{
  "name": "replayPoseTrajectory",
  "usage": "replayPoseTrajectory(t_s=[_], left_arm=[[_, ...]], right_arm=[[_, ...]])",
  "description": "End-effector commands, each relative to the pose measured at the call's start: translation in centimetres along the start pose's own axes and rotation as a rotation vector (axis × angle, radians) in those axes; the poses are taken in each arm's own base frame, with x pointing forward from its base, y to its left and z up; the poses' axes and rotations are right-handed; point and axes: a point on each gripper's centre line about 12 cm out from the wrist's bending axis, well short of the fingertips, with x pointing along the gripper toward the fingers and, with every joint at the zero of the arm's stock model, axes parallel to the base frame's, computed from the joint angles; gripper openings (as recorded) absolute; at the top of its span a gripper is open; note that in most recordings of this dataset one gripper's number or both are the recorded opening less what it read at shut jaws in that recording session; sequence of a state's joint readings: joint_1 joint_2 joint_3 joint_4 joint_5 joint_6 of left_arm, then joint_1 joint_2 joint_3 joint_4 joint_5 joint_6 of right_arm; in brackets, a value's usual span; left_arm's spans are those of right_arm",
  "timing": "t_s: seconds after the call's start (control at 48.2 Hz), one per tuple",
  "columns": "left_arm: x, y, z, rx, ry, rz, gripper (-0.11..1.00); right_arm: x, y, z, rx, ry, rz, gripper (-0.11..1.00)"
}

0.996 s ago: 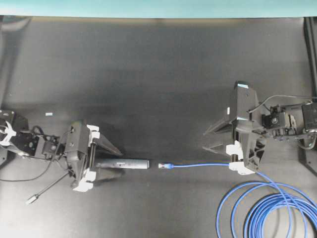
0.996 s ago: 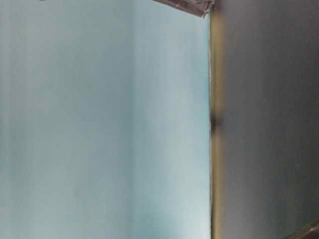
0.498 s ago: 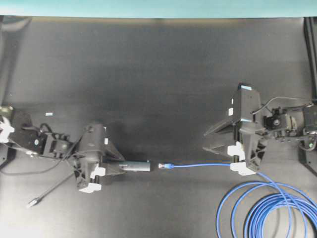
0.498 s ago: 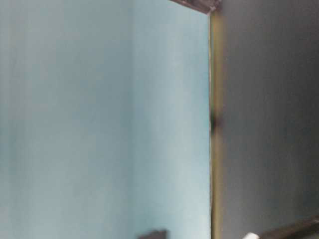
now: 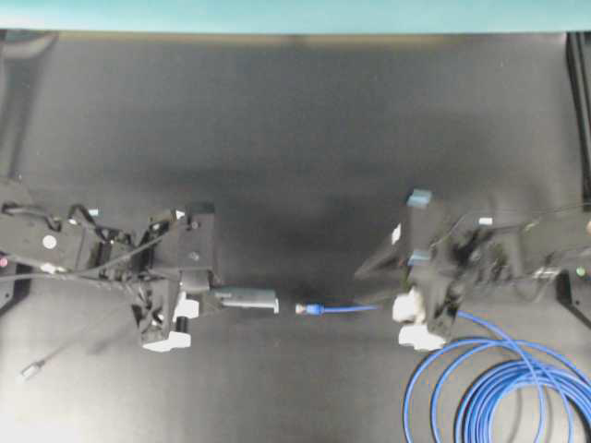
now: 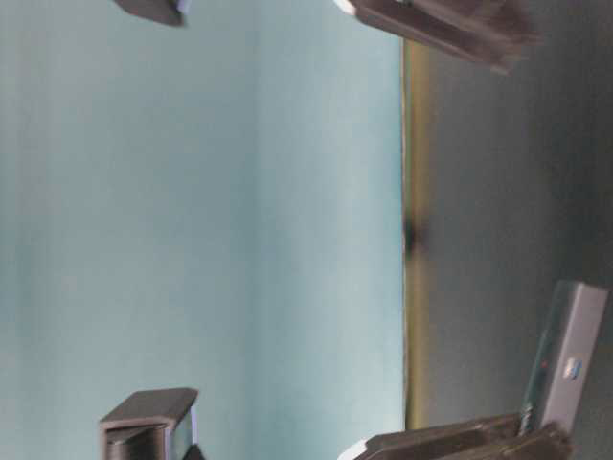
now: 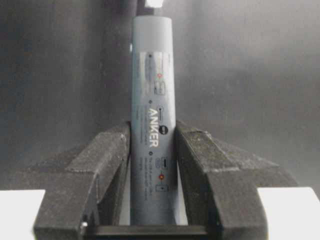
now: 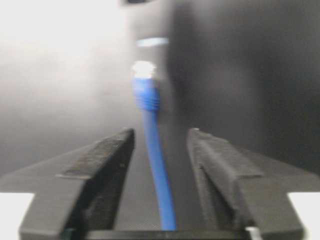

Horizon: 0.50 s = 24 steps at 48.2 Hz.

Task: Insert the LAN cable into the hub.
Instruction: 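Close the left gripper on the grey Anker hub and lift it, then lower the right gripper and grasp the blue cable behind its plug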

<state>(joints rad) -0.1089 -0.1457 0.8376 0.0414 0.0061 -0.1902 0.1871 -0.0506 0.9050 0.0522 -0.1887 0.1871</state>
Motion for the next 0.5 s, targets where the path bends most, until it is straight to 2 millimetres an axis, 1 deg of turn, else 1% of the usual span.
replayPoseTrajectory(t_s=[0.0, 0.104, 0.166, 0.291, 0.477], left_arm=[[-0.5, -0.2, 1.2, 0.002, -0.038, -0.007, 0.28], [-0.5, -0.3, 1.4, 0.002, -0.044, -0.008, 0.28], [-0.5, -0.3, 1.4, 0.001, -0.044, -0.008, 0.28], [-0.5, -0.3, 1.4, -0.001, -0.042, -0.008, 0.28], [-0.6, -0.2, 1.2, 0.001, -0.039, -0.007, 0.28]], right_arm=[[1.5, -0.1, 0.4, 0.009, -0.006, -0.004, 0.57], [3.0, 0.1, 0.2, -0.004, 0.013, -0.005, 0.68], [3.9, 0.1, 0.2, -0.007, 0.022, -0.007, 0.71], [5.0, 0.0, -0.2, -0.008, 0.038, -0.011, 0.71], [6.0, -0.1, -0.9, -0.008, 0.049, -0.014, 0.71]])
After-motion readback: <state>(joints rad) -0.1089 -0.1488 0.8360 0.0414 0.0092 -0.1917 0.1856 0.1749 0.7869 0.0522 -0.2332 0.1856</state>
